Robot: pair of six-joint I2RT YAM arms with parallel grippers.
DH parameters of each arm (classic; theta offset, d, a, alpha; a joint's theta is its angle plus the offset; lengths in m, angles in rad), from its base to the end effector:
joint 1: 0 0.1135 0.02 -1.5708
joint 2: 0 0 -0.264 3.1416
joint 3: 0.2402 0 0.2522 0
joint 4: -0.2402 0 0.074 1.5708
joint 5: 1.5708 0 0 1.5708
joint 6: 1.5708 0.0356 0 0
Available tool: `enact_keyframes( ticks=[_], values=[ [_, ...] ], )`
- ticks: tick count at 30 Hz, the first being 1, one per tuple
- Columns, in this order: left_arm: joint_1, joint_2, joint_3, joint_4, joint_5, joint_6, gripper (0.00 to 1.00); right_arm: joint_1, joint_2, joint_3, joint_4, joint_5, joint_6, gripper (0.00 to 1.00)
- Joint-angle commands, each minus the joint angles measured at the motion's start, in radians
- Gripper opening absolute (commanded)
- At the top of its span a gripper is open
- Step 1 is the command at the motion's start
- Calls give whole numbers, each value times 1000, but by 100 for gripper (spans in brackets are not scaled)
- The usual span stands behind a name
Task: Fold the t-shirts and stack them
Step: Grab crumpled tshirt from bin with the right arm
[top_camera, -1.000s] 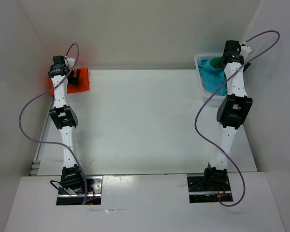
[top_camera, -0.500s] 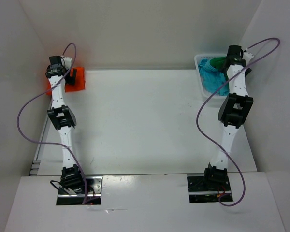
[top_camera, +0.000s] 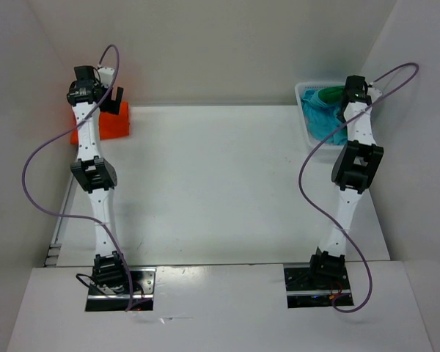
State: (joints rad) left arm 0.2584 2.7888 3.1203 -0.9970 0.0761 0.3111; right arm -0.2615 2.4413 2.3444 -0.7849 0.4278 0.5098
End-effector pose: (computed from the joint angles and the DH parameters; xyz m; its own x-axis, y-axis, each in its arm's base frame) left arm 0.5479 0.1420 0.2736 -0.6286 0.1496 -0.7632 -0.0048 0.9806 0.1961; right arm 0.5170 -0.1536 0.2375 -0.4117 0.5698 -0.7112 0.7916 0.6103 0.0307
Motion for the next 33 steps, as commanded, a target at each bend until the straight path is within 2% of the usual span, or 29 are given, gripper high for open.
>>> enact_keyframes(
  ticks=[1, 5, 6, 11, 15, 18, 23, 29, 33],
  values=[
    [5, -61, 9, -43, 28, -12, 100, -41, -25, -54, 62, -11, 33, 24],
    [-4, -80, 9, -52, 51, -12, 100, -50, -76, -151, 118, -21, 33, 2],
    [-4, -90, 9, -52, 51, -12, 100, -50, -90, -160, 127, -30, 33, 0],
    [-28, -100, 9, -52, 51, -12, 100, -61, -145, -212, 170, -101, 12, 0],
    [-47, -118, 9, -61, 51, -12, 100, -18, -258, -267, 248, -73, 3, 0],
    [-47, -143, 9, -61, 62, -12, 100, 33, -327, -267, 271, -12, 3, 0],
    [-47, -192, -25, -61, 82, -12, 100, 163, -459, -277, 326, 185, -7, 0],
    [-56, -271, -63, -71, 103, -12, 100, 197, -609, -349, 444, 232, 35, 0],
    [-65, -325, -109, -71, 114, -12, 100, 234, -709, -370, 455, 253, 13, 0]
  ],
)
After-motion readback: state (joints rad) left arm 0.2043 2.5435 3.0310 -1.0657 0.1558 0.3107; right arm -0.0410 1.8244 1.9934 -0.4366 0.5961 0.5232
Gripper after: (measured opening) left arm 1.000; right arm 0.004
